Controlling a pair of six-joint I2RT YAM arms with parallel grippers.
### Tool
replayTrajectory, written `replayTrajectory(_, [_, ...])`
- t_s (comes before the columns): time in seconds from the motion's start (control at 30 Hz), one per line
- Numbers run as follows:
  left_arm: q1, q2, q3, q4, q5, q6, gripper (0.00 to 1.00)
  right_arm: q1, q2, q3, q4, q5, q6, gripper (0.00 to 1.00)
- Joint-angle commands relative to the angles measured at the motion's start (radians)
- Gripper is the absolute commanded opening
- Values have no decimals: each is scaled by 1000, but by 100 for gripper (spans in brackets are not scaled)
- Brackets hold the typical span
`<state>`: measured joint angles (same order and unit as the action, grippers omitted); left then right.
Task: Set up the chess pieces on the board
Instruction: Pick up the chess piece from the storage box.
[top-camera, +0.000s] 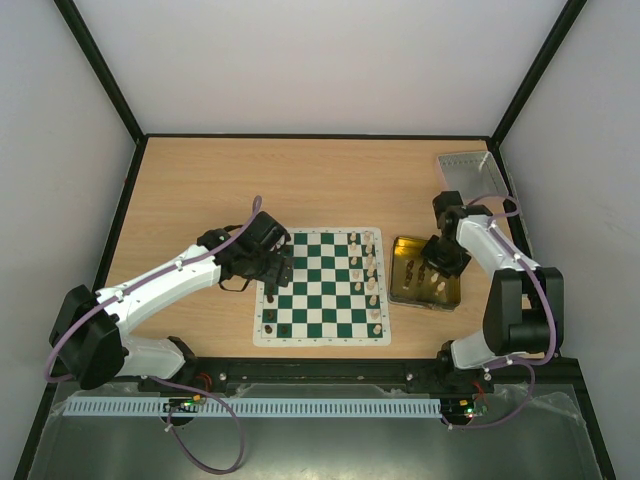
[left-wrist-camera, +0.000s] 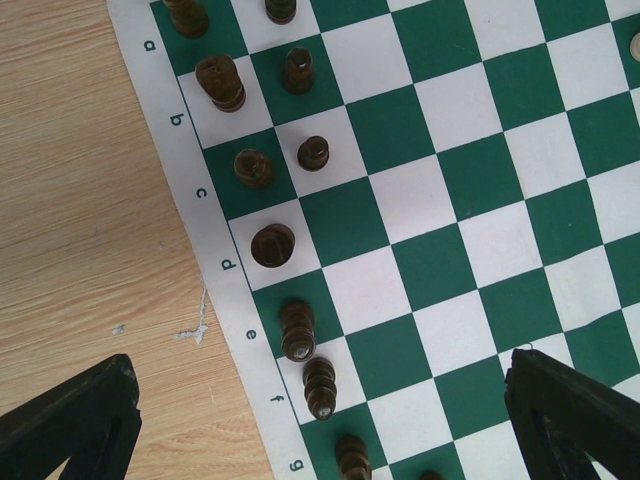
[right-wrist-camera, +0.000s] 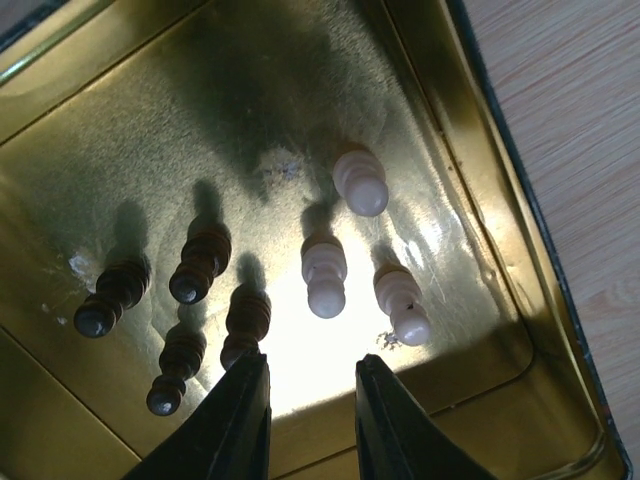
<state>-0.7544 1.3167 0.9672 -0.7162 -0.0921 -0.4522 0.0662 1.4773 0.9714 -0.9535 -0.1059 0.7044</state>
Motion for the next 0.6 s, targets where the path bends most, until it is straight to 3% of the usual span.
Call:
replayTrajectory(0.0, [-5, -2, -16, -5, 7, 7, 99, -22, 2, -12, 24, 7, 13, 23])
replayTrajectory(0.57, [-5, 6, -15, -6, 2, 6, 99, -42, 61, -52, 105, -18, 21, 22])
